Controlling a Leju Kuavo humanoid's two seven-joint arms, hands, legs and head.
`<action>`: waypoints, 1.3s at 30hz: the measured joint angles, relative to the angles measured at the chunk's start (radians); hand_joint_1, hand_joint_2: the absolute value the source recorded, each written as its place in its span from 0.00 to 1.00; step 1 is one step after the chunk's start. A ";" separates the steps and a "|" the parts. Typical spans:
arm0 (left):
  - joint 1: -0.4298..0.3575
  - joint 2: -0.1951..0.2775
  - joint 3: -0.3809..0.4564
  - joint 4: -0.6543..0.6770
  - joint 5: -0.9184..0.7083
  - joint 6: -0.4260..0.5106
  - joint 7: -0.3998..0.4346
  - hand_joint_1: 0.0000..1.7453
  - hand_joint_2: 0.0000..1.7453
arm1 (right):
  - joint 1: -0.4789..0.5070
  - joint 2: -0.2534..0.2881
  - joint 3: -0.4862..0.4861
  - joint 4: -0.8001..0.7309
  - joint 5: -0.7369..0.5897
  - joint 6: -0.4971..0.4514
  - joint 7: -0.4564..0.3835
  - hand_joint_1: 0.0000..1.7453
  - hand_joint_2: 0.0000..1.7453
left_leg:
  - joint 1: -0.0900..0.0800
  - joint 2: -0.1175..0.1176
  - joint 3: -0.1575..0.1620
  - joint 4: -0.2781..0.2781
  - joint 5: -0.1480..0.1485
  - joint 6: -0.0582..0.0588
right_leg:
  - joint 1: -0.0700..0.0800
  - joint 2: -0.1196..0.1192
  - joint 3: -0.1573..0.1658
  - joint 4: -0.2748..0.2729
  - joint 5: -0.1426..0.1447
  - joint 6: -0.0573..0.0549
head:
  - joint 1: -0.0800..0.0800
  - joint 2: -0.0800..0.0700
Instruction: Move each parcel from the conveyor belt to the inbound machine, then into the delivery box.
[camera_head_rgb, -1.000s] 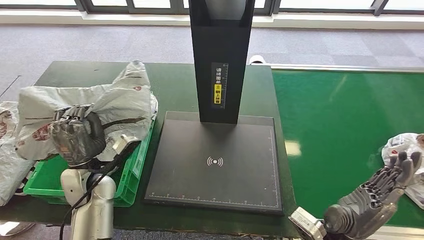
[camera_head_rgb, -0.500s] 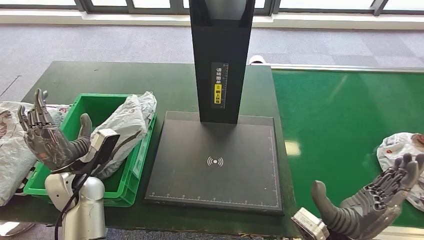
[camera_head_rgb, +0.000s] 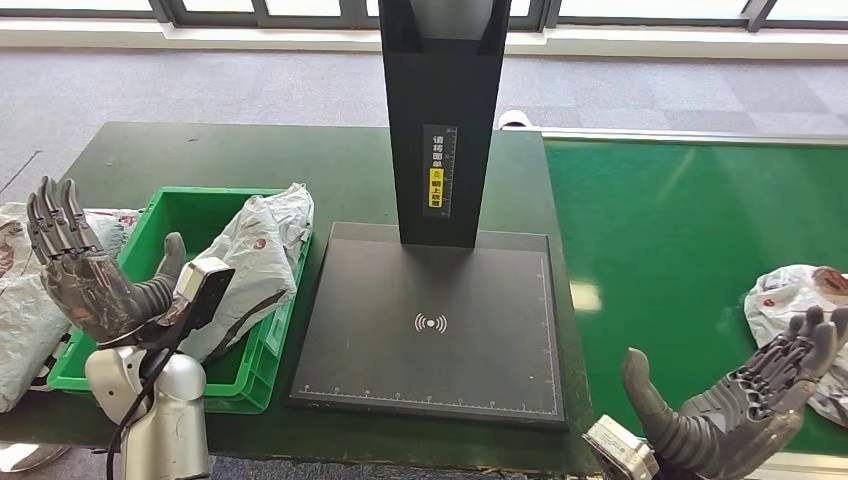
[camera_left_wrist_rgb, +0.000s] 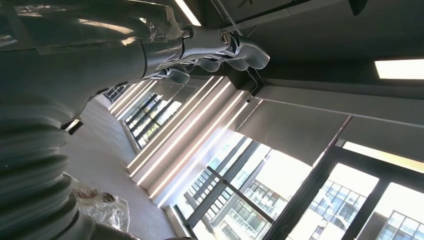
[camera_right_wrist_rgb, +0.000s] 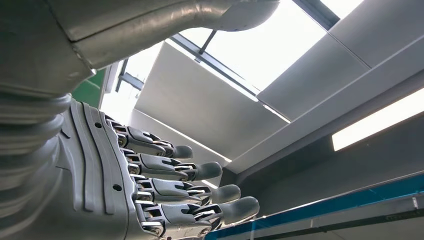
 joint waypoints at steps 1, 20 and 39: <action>0.000 0.000 0.000 0.000 0.002 0.000 -0.001 0.00 1.00 | 0.000 0.000 -0.001 0.000 0.000 0.000 0.000 0.00 0.75 | 0.000 0.000 0.000 0.000 0.000 0.000 | 0.000 0.000 0.000 0.000 0.000 0.000 | 0.000 0.000; 0.080 0.017 -0.345 0.005 1.068 -0.501 -0.337 0.00 1.00 | -0.029 -0.012 0.044 0.092 -0.211 0.030 0.000 0.00 1.00 | -0.001 -0.001 -0.001 0.000 0.000 0.000 | -0.001 -0.001 0.000 0.000 0.000 0.001 | 0.000 0.000; 0.097 0.022 -0.519 0.162 1.192 -0.751 -0.337 0.00 1.00 | -0.220 -0.051 0.290 0.508 -0.371 0.238 0.000 0.00 1.00 | -0.001 -0.001 -0.002 0.000 0.000 -0.001 | 0.000 -0.001 -0.001 0.000 0.001 0.000 | 0.000 0.000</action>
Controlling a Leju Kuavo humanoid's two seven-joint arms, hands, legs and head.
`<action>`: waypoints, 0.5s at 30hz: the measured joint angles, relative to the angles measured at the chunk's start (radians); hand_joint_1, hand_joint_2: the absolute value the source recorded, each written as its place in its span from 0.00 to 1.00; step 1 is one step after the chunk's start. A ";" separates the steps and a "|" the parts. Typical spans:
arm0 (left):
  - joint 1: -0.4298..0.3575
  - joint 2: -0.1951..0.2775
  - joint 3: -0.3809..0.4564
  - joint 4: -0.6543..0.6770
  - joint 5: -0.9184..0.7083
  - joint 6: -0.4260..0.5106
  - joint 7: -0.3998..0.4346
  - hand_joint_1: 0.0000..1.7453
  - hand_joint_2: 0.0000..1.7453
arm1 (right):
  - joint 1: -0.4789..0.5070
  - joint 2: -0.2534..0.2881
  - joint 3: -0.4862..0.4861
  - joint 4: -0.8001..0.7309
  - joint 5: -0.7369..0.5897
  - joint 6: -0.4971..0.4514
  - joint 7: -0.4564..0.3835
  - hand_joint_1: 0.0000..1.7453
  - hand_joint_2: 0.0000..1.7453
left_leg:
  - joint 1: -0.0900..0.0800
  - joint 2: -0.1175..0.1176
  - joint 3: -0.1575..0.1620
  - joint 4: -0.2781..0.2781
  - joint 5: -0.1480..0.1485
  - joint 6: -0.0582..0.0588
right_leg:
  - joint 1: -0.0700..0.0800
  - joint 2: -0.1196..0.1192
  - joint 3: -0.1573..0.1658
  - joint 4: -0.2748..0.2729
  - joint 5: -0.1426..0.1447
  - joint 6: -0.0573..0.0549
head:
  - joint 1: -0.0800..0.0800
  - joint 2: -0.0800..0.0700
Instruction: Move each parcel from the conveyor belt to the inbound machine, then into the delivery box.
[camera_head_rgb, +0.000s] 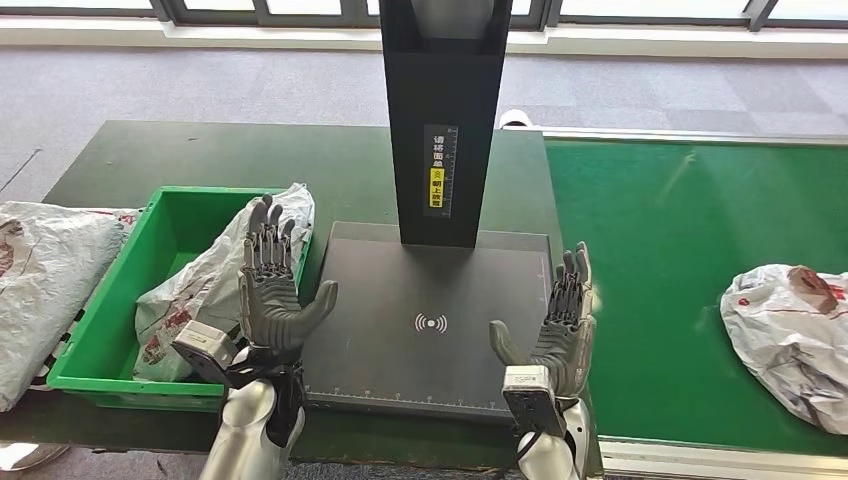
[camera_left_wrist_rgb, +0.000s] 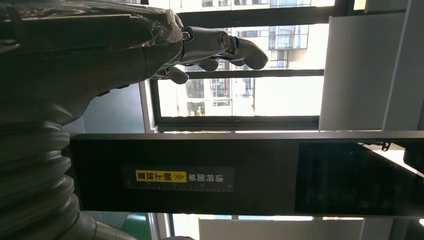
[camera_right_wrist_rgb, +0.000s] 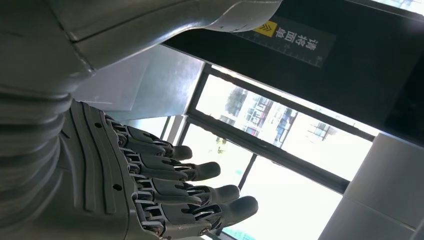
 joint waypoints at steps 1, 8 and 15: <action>0.000 0.000 -0.003 0.005 -0.001 0.001 0.000 0.00 1.00 | -0.003 -0.001 0.003 0.010 0.000 -0.001 0.000 0.00 1.00 | 0.000 0.000 0.000 0.000 0.000 0.000 | 0.000 0.000 0.000 0.000 0.000 0.000 | 0.000 0.000; -0.004 0.000 -0.014 0.036 -0.011 0.033 0.000 0.00 1.00 | -0.009 -0.011 0.009 0.062 -0.009 -0.023 0.000 0.00 1.00 | 0.000 0.000 0.000 0.000 0.000 0.000 | 0.000 0.000 0.000 0.000 0.000 0.000 | 0.000 0.000; -0.006 0.000 -0.018 0.053 -0.010 0.037 0.000 0.00 1.00 | -0.011 -0.019 0.011 0.085 -0.021 -0.029 0.000 0.00 1.00 | 0.000 0.000 0.000 0.000 0.000 0.000 | 0.000 0.000 0.000 0.000 0.000 0.000 | 0.000 0.000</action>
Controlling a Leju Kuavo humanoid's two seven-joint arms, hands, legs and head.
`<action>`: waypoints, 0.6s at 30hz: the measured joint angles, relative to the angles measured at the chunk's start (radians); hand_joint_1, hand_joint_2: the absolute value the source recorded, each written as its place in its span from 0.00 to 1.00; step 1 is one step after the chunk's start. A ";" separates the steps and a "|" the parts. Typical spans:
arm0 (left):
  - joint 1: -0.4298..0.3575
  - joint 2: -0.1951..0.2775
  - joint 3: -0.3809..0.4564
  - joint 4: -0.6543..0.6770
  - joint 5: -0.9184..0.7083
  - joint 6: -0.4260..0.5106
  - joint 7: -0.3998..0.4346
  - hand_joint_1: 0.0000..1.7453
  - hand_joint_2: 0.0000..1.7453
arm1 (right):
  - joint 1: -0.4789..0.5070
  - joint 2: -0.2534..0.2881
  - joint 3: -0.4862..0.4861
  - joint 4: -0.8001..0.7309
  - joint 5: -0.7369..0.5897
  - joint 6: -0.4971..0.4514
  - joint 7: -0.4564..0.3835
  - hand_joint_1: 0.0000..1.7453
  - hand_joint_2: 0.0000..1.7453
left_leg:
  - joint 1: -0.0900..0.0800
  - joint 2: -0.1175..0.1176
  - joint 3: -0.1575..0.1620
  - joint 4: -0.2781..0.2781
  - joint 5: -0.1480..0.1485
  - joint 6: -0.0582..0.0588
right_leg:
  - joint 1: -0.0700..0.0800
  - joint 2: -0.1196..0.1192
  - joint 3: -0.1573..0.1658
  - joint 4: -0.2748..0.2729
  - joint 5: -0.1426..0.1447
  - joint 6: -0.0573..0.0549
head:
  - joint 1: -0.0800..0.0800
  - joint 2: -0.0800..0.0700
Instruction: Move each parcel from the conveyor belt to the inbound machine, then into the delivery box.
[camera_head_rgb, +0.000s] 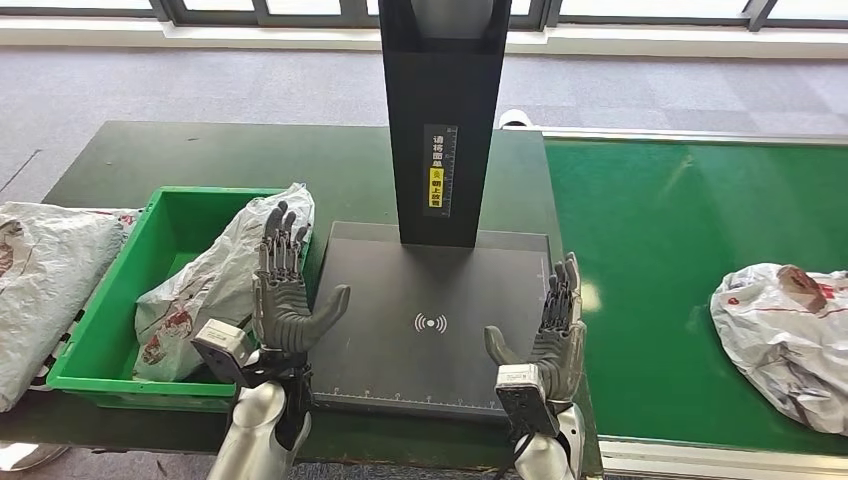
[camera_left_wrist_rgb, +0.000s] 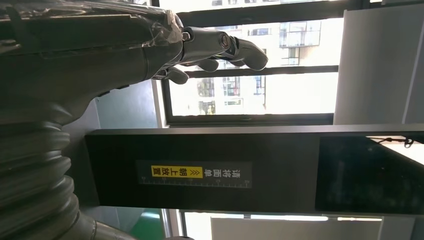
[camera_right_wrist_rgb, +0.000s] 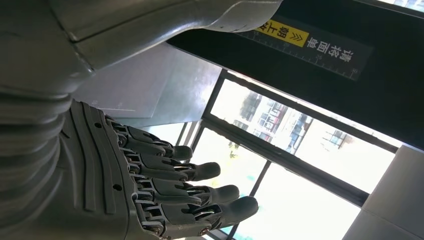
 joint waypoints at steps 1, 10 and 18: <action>0.000 0.000 -0.001 0.001 0.000 0.000 0.000 0.00 1.00 | 0.000 -0.001 0.000 0.002 0.000 0.000 0.000 0.00 1.00 | 0.000 0.000 0.000 0.000 0.000 0.000 | 0.000 0.000 0.000 0.000 0.000 0.000 | 0.000 0.000; 0.000 0.000 -0.006 0.011 0.000 0.002 0.000 0.00 1.00 | -0.006 -0.006 0.001 0.020 -0.003 -0.001 0.000 0.00 1.00 | 0.000 0.000 0.000 0.000 0.000 0.000 | 0.000 0.000 0.000 0.000 0.000 0.000 | 0.000 0.000; -0.002 0.000 -0.012 0.015 -0.003 0.015 0.000 0.00 1.00 | -0.010 -0.008 0.001 0.030 -0.008 -0.005 -0.001 0.00 1.00 | 0.000 0.000 0.000 0.000 0.000 0.000 | 0.000 0.000 0.000 0.000 0.000 0.000 | 0.000 0.000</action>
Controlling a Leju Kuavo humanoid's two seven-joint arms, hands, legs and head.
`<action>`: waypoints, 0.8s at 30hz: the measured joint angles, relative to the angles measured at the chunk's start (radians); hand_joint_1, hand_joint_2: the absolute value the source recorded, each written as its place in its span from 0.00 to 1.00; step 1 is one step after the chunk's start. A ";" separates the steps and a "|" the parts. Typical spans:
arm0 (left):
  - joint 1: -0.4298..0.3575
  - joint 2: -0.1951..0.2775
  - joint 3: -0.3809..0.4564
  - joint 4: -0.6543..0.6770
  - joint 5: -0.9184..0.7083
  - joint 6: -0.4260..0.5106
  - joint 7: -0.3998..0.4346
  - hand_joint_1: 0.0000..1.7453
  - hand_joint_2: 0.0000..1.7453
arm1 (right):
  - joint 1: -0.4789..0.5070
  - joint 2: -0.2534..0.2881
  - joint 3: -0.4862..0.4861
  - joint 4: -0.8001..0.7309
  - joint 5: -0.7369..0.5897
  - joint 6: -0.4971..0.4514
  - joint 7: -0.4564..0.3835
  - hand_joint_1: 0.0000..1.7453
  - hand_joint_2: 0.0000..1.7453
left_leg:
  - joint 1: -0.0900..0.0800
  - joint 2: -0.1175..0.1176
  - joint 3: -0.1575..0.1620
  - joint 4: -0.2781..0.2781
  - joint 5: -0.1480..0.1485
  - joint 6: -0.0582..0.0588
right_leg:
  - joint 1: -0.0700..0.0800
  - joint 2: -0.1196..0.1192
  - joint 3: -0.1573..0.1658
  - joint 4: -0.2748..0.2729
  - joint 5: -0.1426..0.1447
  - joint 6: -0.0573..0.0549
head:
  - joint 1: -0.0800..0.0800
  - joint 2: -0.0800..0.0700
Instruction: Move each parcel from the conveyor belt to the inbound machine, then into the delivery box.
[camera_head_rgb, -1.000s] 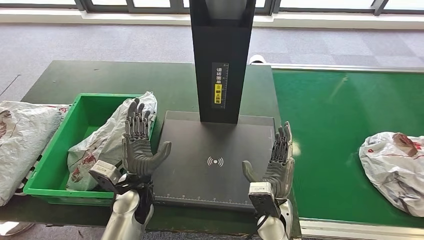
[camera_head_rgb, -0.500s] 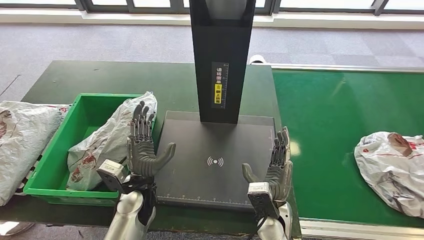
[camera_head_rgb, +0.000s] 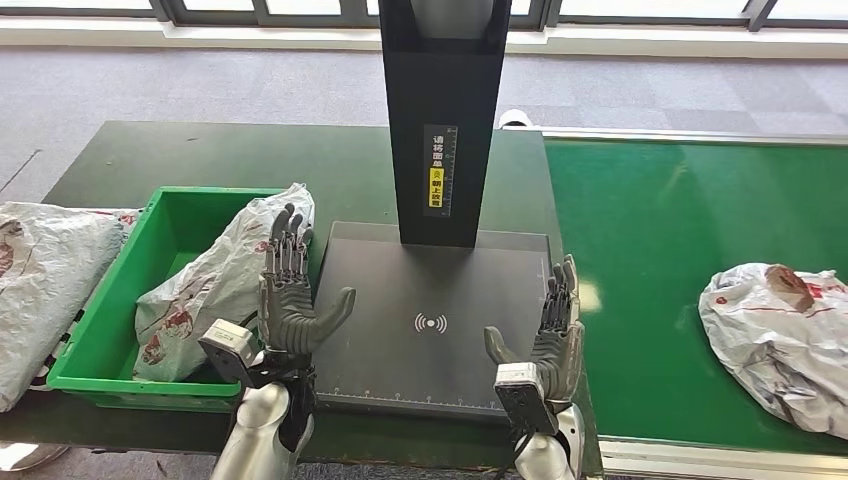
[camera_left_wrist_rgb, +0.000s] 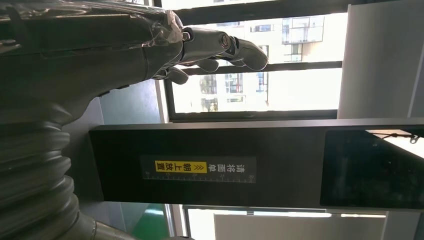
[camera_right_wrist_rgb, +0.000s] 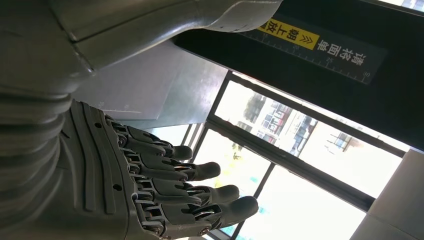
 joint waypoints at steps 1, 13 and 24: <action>0.000 0.000 0.000 0.000 0.000 0.001 0.000 0.00 1.00 | 0.000 -0.001 0.000 0.001 0.000 0.000 0.000 0.00 1.00 | 0.000 0.000 0.000 0.000 0.000 0.000 | 0.000 0.000 0.000 0.000 0.000 0.000 | 0.000 0.000; 0.000 0.000 -0.001 0.002 0.000 0.004 0.000 0.00 1.00 | -0.005 -0.002 0.000 0.016 0.000 0.000 0.000 0.00 1.00 | 0.000 0.000 0.000 0.000 0.000 0.000 | 0.000 0.000 0.000 0.000 0.000 0.000 | 0.000 0.000; -0.001 0.001 -0.005 0.020 -0.020 0.007 0.000 0.00 1.00 | -0.008 -0.002 0.000 0.023 -0.001 0.002 0.000 0.00 1.00 | 0.000 0.000 0.000 0.000 0.000 0.000 | 0.000 0.000 0.000 0.000 0.000 0.000 | 0.000 0.000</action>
